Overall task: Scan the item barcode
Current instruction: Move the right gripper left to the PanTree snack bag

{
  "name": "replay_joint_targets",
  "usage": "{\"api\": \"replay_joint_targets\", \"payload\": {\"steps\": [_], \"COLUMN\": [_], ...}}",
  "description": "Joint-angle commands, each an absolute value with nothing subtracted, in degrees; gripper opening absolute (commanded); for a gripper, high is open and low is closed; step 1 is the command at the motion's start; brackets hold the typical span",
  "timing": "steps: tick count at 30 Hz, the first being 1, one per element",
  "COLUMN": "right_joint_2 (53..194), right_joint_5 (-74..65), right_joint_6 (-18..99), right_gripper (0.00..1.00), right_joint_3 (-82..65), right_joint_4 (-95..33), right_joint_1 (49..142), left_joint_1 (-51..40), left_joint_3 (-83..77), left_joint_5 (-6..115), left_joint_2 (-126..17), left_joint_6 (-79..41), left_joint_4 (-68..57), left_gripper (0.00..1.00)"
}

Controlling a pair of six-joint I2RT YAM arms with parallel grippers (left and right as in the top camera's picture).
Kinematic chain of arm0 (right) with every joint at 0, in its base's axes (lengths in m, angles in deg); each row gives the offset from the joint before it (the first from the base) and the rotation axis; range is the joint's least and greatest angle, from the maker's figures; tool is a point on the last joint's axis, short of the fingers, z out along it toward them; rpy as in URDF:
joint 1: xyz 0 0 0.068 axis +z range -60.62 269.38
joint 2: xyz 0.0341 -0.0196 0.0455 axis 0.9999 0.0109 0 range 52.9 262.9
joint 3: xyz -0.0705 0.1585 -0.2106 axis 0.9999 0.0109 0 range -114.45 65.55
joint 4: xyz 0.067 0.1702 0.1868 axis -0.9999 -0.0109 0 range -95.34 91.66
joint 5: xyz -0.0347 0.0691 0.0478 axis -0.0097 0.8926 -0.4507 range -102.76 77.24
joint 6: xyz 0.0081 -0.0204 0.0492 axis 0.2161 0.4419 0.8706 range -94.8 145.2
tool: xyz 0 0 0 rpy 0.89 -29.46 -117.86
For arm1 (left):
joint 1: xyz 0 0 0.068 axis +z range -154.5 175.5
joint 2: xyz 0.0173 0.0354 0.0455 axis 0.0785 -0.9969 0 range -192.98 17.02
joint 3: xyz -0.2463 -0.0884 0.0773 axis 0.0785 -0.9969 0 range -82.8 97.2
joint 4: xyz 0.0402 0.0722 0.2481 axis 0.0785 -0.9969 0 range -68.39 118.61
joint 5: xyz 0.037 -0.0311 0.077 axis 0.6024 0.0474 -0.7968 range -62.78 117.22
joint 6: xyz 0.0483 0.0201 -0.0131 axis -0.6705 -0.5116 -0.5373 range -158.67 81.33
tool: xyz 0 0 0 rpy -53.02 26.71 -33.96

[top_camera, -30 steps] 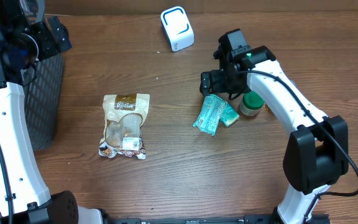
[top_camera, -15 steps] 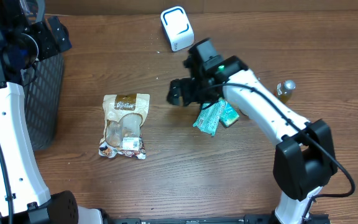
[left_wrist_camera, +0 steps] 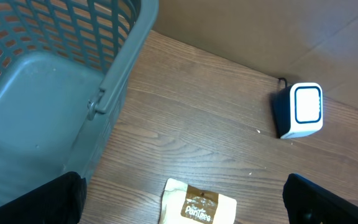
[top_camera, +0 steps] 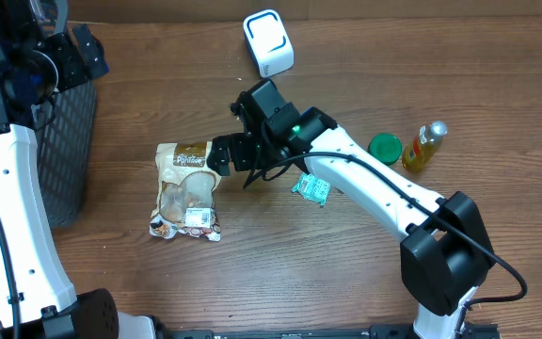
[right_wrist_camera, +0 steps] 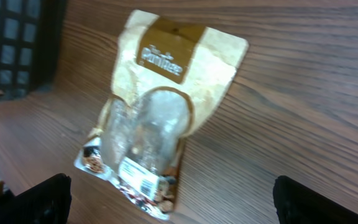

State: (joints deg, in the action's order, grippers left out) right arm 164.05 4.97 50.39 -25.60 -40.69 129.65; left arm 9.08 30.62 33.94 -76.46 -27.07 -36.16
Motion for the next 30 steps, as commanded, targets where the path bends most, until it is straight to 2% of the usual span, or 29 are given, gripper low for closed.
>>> {"api": "replay_joint_targets", "payload": {"steps": [1,7,12,17,21,27,30], "right_joint_2": [164.70,169.05,173.99,177.47,178.91,181.56,182.30], "right_joint_5": [3.47,2.31,0.54,-6.59,-10.00,-12.12,-12.71], "right_joint_6": [56.93,58.39,58.17,58.02,56.45,56.23,56.29], "right_gripper": [0.98,0.97,0.83,0.81,0.74,0.72,0.63], "right_joint_3": [-24.44,-24.12,-24.12,-24.12,-24.12,-24.12,-24.12], "right_joint_4": [-38.70,-35.40,-31.95,-29.43,-28.36,-27.47,-27.79], "right_joint_1": [130.52,133.38,136.58,139.53,140.79,141.56,141.60], "left_joint_1": [8.97,8.97,8.97,8.97,8.97,8.97,8.97], "left_joint_3": [32.07,32.07,32.07,32.07,32.07,32.07,32.07], "left_joint_5": [34.29,34.29,34.29,34.29,34.29,34.29,34.29], "left_joint_2": [-76.63,-76.63,-76.63,-76.63,-76.63,-76.63,-76.63], "left_joint_6": [-27.99,-27.97,-27.97,-27.97,-27.97,-27.97,-27.97], "left_joint_4": [-36.10,-36.10,-36.10,-36.10,-36.10,-36.10,-36.10], "left_gripper": [1.00,1.00,1.00,1.00,1.00,0.99,1.00]}}
